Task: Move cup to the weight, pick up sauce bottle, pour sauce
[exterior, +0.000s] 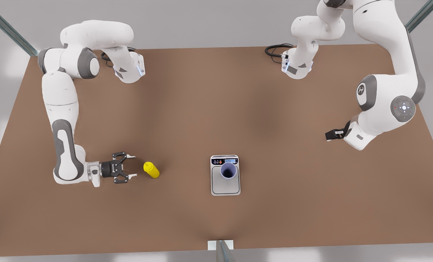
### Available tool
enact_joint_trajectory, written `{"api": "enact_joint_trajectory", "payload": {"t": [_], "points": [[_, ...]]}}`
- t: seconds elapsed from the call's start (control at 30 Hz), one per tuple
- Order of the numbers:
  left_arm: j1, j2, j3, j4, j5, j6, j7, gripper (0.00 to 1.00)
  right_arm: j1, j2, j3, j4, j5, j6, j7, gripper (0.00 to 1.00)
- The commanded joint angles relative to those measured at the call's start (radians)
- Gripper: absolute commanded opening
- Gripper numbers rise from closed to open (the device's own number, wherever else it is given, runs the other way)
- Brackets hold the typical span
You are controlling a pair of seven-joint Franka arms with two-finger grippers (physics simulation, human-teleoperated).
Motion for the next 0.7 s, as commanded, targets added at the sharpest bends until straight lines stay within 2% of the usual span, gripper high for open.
{"api": "enact_joint_trajectory", "payload": {"t": [0.0, 0.07, 0.13, 0.17, 0.27, 0.3, 0.37, 0.4, 0.43, 0.5, 0.67], "points": [[0.0, 0.0, 0.0, 0.0, 0.0, 0.001, 0.0, 1.0, -0.014, -0.014, 0.0, 0.003, -0.022, -0.013, 0.013, 1.0], [0.0, 0.0, 0.0, 0.0, 0.0, 0.001, -0.006, 1.0, -0.035, -0.164, 0.0, 0.01, -0.143, -0.075, 0.246, 1.0], [-0.002, 0.0, 0.0, 0.0, 0.0, 0.001, -0.006, 1.0, 0.071, -0.332, -0.008, 0.043, -0.318, -0.043, 0.561, 1.0], [-0.002, 0.0, 0.0, 0.0, 0.0, 0.001, -0.006, 1.0, 0.138, -0.401, -0.003, 0.036, -0.426, 0.046, 0.728, 1.0], [-0.002, 0.0, -0.002, 0.002, 0.002, 0.001, -0.008, 1.0, 0.33, -0.525, -0.012, 0.04, -0.732, 0.16, 1.312, 1.0], [-0.002, 0.0, 0.0, 0.002, 0.002, 0.002, -0.008, 1.0, 0.339, -0.552, -0.006, 0.035, -0.86, 0.163, 1.538, 1.0], [-0.002, 0.0, -0.002, 0.002, 0.002, 0.002, -0.008, 1.0, 0.342, -0.609, 0.001, 0.026, -0.953, 0.139, 2.108, 1.0], [-0.002, 0.0, 0.0, 0.002, 0.002, 0.002, -0.008, 1.0, 0.359, -0.651, 0.001, 0.024, -1.015, 0.134, 2.277, 1.0], [-0.002, 0.0, -0.002, 0.002, 0.002, 0.002, -0.008, 1.0, 0.364, -0.689, 0.0, 0.041, -1.024, 0.048, 2.348, 1.0], [-0.002, 0.0, -0.002, 0.002, 0.002, 0.002, -0.008, 1.0, 0.356, -0.735, 0.0, 0.032, -1.019, 0.042, 2.347, 1.0], [-0.002, 0.0, -0.002, 0.003, 0.003, 0.002, -0.008, 1.0, 0.359, -0.735, 0.001, 0.032, -1.019, 0.034, 2.313, 1.0]]}}
